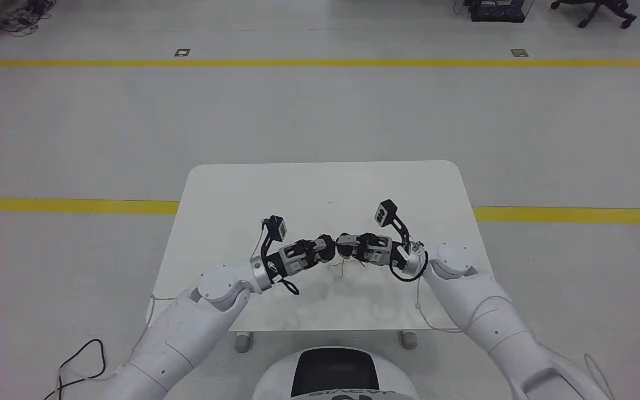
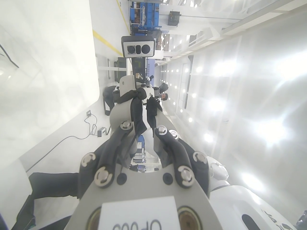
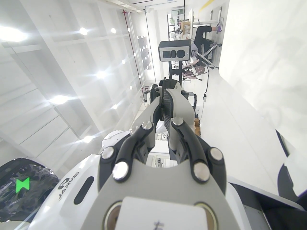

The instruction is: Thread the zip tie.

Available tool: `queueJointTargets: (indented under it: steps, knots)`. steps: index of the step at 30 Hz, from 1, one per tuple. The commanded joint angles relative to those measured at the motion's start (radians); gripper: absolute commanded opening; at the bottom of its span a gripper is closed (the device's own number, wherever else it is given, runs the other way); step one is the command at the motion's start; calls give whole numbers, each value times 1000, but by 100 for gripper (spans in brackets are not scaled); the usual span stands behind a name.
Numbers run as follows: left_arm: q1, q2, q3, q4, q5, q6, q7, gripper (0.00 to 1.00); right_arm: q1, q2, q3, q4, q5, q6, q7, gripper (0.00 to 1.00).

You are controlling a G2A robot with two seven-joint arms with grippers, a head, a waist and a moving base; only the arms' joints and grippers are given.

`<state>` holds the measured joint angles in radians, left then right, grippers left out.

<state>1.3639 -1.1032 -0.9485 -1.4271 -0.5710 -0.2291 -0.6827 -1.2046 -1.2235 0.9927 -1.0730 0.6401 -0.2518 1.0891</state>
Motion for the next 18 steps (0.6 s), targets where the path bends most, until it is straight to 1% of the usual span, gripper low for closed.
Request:
queueJointTargets:
  steps: [1, 18]
  knots:
    - [0, 0, 0, 0, 1, 1, 0, 8, 0, 0, 0, 0, 0, -2, 1, 0]
    - [1, 1, 1, -3, 4, 1, -1, 8, 1, -4, -1, 2, -7, -4, 8, 0]
